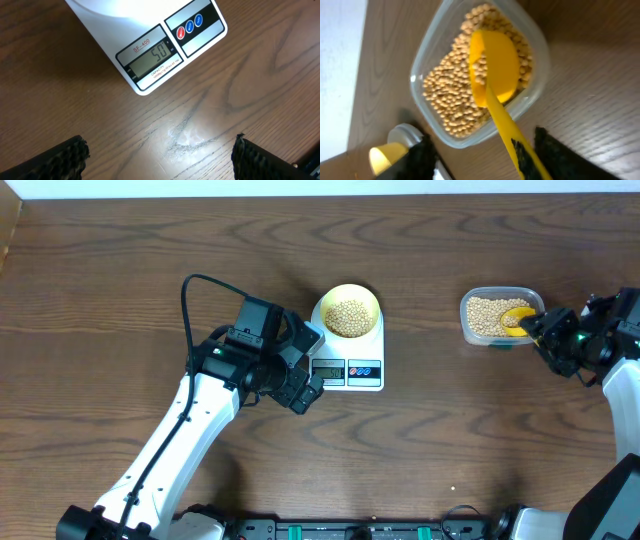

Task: Scoop item into bowl and weigh 50g on scale

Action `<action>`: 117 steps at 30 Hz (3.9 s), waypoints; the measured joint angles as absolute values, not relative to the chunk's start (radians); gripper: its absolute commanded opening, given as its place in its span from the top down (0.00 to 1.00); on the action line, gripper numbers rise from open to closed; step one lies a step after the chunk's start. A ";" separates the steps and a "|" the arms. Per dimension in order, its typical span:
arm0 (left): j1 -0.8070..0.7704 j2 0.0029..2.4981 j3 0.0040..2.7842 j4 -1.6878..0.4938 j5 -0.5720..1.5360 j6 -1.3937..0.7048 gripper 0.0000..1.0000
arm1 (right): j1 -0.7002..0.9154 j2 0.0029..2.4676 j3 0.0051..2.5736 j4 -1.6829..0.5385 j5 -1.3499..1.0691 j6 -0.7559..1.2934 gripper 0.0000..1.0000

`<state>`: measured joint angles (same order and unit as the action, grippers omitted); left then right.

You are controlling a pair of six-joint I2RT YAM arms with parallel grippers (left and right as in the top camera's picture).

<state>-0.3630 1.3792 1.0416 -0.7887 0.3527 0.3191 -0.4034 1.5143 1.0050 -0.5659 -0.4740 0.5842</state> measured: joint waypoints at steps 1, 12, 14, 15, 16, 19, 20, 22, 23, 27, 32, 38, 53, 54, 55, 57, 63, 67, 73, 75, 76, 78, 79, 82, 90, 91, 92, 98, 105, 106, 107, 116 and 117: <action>-0.363 1.379 1.042 -0.789 0.353 0.319 0.06 | -0.405 1.514 1.005 -0.579 -0.459 0.585 0.24; -0.363 1.379 1.042 -0.789 0.353 0.319 0.06 | -0.462 1.514 1.005 -0.741 -0.290 0.579 0.01; -0.363 1.379 1.042 -0.789 0.353 0.319 0.06 | -0.472 1.511 1.005 -0.767 -0.253 0.578 0.01; -0.363 1.379 1.042 -0.789 0.353 0.319 0.06 | -0.476 1.509 1.005 -0.775 -0.242 0.578 0.01; -0.363 1.379 1.042 -0.789 0.353 0.319 0.06 | -0.477 1.507 1.005 -0.781 -0.229 0.577 0.01; -0.363 1.379 1.042 -0.789 0.353 0.319 0.06 | -0.488 1.502 1.005 -0.800 -0.201 0.576 0.01; -0.363 1.379 1.042 -0.789 0.353 0.319 0.06 | -0.494 1.501 1.005 -0.805 -0.192 0.576 0.01; -0.363 1.379 1.042 -0.789 0.353 0.319 0.06 | -0.502 1.494 1.007 -0.818 -0.185 0.577 0.01; -0.363 1.379 1.042 -0.789 0.353 0.319 0.06 | -0.506 1.488 1.009 -0.827 -0.183 0.576 0.01; -0.363 1.379 1.042 -0.789 0.353 0.319 0.06 | -0.525 1.417 1.035 -0.845 -0.178 0.564 0.01; -0.363 1.379 1.042 -0.789 0.352 0.319 0.06 | -0.572 1.252 1.075 -0.842 -0.174 0.497 0.01; -0.363 1.379 1.042 -0.789 0.353 0.319 0.06 | -0.623 1.031 1.085 -0.849 -0.159 0.360 0.01; -0.363 1.379 1.042 -0.788 0.352 0.319 0.06 | -0.625 0.739 1.092 -1.312 0.043 0.239 0.01; -0.363 1.379 1.042 -0.789 0.353 0.319 0.06 | -0.625 0.729 1.092 -1.353 0.054 0.239 0.01; -0.363 1.379 1.042 -0.788 0.353 0.319 0.06 | -0.625 0.722 1.092 -1.365 0.065 0.239 0.01; -0.363 1.379 1.042 -0.788 0.352 0.319 0.06 | -0.625 0.718 1.092 -1.367 0.076 0.239 0.01; -0.363 1.379 1.042 -0.789 0.353 0.319 0.06 | -0.625 0.719 1.092 -1.364 0.043 0.239 0.01; -0.363 1.379 1.042 -0.789 0.353 0.319 0.06 | -0.625 0.719 1.092 -1.364 0.025 0.239 0.01; -0.363 1.379 1.042 -0.789 0.353 0.319 0.06 | -0.625 0.720 1.091 -1.155 0.013 0.304 0.01; -0.363 1.379 1.042 -0.788 0.353 0.319 0.06 | -0.625 0.720 1.092 -1.085 0.014 0.349 0.01; -0.363 1.379 1.042 -0.789 0.353 0.319 0.06 | -0.625 0.720 1.092 -1.058 0.013 0.374 0.01; -0.363 1.379 1.042 -0.788 0.353 0.319 0.06 | -0.625 0.720 1.092 -1.025 0.012 0.416 0.01; -0.363 1.379 1.042 -0.789 0.353 0.319 0.06 | -0.625 0.720 1.092 -1.012 0.011 0.438 0.01; -0.363 1.379 1.042 -0.789 0.353 0.319 0.06 | -0.625 0.720 1.092 -0.981 0.010 0.502 0.01; -0.363 1.379 1.042 -0.789 0.353 0.319 0.06 | -0.625 0.720 1.092 -0.951 0.010 0.707 0.01; -0.363 1.379 1.042 -0.789 0.353 0.319 0.06 | -0.625 0.720 1.092 -0.948 0.010 0.730 0.01; -0.363 1.379 1.042 -0.789 0.353 0.319 0.06 | -0.625 0.720 1.092 -0.943 0.007 0.757 0.01; -0.363 1.379 1.042 -0.789 0.353 0.319 0.06 | -0.625 0.720 1.092 -0.892 -0.066 0.783 0.01; -0.363 1.379 1.042 -0.789 0.353 0.319 0.06 | -0.624 0.722 1.092 -0.690 -0.296 0.570 0.01; -0.363 1.379 1.042 -0.789 0.353 0.319 0.06 | -0.624 0.722 1.092 -0.691 -0.327 0.550 0.01; -0.363 1.379 1.042 -0.789 0.353 0.319 0.06 | -0.624 0.722 1.092 -0.693 -0.346 0.538 0.01; -0.363 1.379 1.042 -0.789 0.353 0.319 0.06 | -0.624 0.722 1.092 -0.781 -0.426 0.427 0.01; -0.363 1.379 1.042 -0.789 0.353 0.319 0.06 | -0.624 0.722 1.092 -0.781 -0.435 0.407 0.01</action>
